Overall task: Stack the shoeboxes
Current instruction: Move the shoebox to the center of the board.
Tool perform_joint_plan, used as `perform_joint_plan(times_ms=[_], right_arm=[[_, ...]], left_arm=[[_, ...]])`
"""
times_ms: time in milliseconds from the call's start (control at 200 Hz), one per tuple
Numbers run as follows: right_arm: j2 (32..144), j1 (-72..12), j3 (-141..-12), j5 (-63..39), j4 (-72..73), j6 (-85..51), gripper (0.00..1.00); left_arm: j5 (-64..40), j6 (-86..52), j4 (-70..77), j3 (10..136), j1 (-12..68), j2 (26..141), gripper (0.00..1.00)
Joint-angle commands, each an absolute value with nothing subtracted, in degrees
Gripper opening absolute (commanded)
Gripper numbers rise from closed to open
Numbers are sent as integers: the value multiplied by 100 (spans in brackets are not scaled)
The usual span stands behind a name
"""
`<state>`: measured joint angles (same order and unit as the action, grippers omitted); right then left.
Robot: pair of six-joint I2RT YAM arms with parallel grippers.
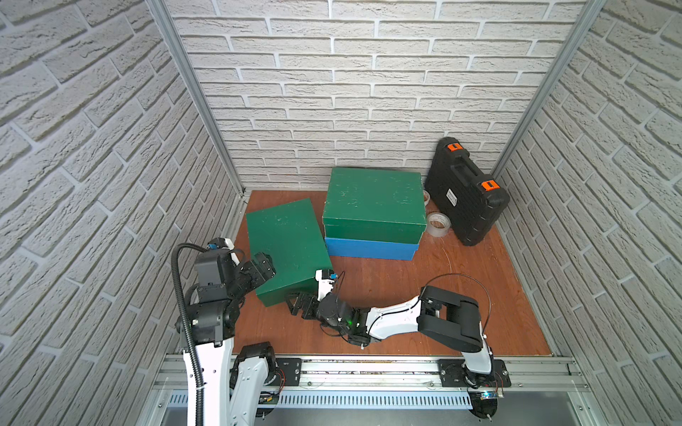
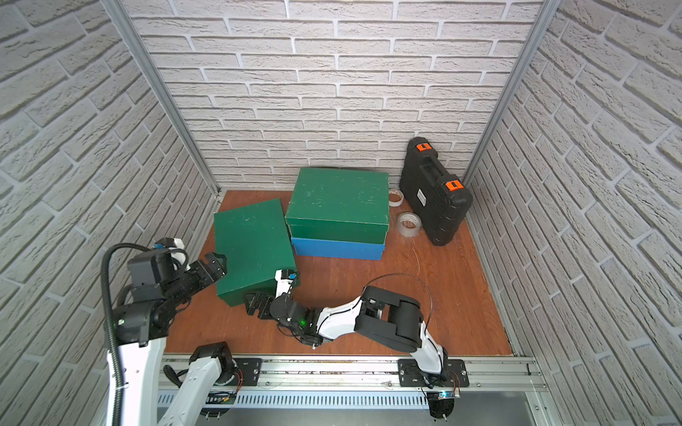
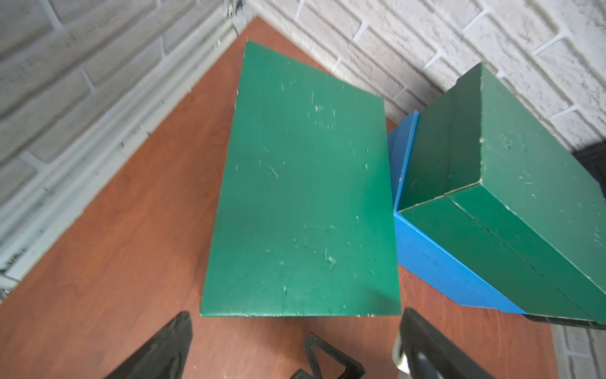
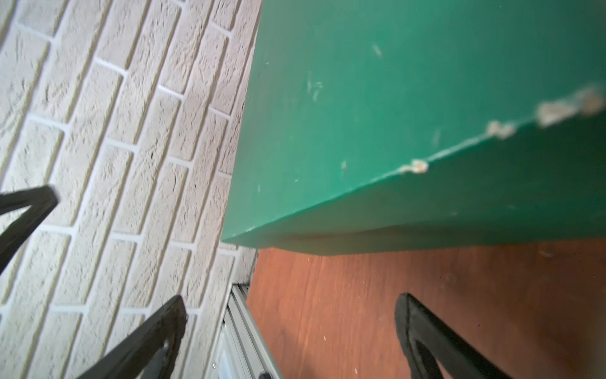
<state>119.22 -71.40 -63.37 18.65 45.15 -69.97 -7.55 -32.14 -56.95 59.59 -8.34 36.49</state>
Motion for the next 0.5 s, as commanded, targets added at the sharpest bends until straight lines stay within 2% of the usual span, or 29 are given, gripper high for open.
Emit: perform_joint_plan(times_ms=[0,200,495], right_arm=[[12166,-7126,-6626,2157,5494,-7356,99],[12557,-7110,-6784,2466,5966,-7433,97],[12860,-7013,-6941,2599,6345,-7545,93]], left_arm=[[-950,-2982,-5548,5812,-874,3604,98],[-1453,-2927,-5533,5801,-1168,3942,98],[-1327,-2984,-5477,5739,-1178,3607,98]])
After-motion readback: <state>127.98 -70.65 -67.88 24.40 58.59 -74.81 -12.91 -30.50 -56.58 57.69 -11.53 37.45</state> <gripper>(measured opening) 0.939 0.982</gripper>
